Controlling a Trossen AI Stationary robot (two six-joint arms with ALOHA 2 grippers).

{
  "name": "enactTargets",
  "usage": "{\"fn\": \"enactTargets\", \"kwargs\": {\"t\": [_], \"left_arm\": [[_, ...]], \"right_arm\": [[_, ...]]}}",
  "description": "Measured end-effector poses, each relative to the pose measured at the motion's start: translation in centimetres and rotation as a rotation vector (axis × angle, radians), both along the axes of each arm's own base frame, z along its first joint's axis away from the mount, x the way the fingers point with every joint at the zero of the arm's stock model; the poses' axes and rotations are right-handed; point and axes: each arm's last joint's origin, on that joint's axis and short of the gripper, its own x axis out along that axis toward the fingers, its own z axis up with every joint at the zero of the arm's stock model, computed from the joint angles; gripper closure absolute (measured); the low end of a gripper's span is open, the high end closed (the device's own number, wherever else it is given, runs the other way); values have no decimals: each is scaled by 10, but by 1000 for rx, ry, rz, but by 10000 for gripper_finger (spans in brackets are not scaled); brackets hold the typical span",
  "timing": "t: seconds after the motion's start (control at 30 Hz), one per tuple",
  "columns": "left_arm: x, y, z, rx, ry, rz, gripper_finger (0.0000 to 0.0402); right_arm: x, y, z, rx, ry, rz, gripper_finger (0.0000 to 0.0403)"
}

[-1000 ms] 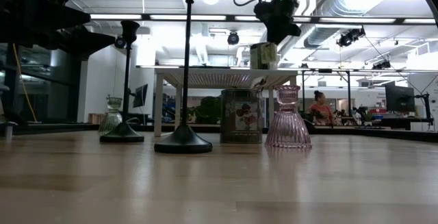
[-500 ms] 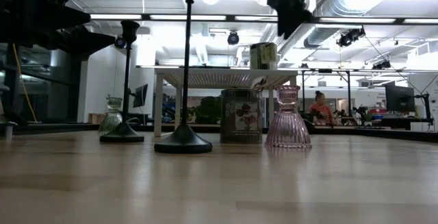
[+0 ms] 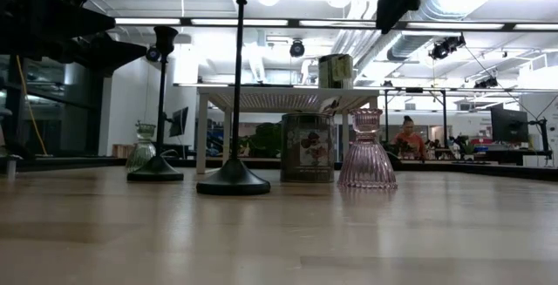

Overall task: Pick & Place candle stick holders
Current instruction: Put the pink glass candle holder on the shelf aligned with the other glass candle holder

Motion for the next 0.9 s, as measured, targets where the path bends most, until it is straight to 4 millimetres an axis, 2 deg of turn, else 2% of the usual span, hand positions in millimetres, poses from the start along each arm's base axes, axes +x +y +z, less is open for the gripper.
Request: {"fn": "enactTargets", "kwargs": {"t": [0.2,0.33,0.63,0.9], "left_arm": [[0,0,0,0,0,0,29],[0,0,0,0,0,0,29],[0,0,0,0,0,0,29],[0,0,0,0,0,0,29]], "right_arm": [[-4,29,-17,25,-13,38,253],[2,44,-30,67,-3,25,253],[22,70,-58,96,-50,50,253],[27,86,-92,76,-63,-54,253]]}}
